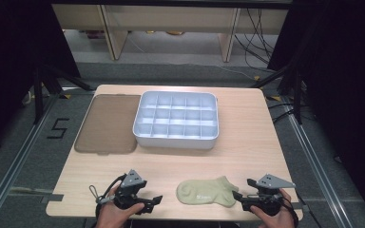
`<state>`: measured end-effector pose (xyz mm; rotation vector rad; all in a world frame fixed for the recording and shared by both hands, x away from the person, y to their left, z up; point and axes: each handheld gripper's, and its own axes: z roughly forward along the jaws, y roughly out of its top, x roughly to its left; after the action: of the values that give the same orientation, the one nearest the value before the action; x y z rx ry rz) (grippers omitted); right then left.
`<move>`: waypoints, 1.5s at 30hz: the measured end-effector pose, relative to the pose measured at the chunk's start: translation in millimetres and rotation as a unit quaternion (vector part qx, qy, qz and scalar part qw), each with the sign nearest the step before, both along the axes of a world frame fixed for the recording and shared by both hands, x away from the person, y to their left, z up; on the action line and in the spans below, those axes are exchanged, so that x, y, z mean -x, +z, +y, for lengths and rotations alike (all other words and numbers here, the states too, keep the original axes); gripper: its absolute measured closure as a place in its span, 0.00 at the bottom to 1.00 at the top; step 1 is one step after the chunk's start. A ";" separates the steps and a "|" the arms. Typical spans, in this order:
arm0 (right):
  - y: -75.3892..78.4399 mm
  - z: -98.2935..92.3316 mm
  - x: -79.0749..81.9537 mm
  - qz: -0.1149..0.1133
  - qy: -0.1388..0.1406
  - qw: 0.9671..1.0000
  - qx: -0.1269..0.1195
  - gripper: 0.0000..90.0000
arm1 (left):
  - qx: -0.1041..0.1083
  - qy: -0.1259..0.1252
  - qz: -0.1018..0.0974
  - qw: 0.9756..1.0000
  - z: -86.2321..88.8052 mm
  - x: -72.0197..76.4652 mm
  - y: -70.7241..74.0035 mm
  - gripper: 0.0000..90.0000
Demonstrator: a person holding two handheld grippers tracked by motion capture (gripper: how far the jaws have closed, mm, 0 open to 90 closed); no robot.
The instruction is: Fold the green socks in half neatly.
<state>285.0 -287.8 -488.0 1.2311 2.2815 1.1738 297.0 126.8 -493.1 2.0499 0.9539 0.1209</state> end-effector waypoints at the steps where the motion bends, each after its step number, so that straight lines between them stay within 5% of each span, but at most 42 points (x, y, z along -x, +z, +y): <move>1: 0.0 0.0 0.0 0.000 0.000 1.000 0.000 0.27 | 0.005 0.004 0.000 1.000 -5.4 -0.9 -0.6 0.23; 4: 0.0 1.5 1.4 0.013 -0.005 1.000 -0.009 0.27 | -0.002 -0.010 -0.003 1.000 -19.3 -6.1 -1.5 0.26; 13: -2.0 2.7 -0.1 -0.001 0.010 1.000 -0.002 0.28 | -0.009 -0.029 -0.007 1.000 -54.6 -17.0 -2.9 0.44; 27: -0.9 4.0 2.4 0.015 0.011 1.000 -0.009 0.28 | -0.042 -0.041 -0.011 0.998 -71.9 -24.4 -13.5 0.57; 32: -2.4 4.5 0.3 0.004 0.024 1.000 -0.006 0.28 | -0.054 -0.037 -0.017 0.998 -76.6 -23.0 -19.1 0.60; 45: -2.1 5.0 0.4 0.007 0.026 1.000 -0.007 0.28 | -0.056 -0.043 -0.039 0.997 -80.7 -16.2 -19.7 0.89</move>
<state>284.6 -282.8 -490.1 1.1956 2.3318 1.2047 313.2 46.1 -512.8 2.1686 0.8255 0.2113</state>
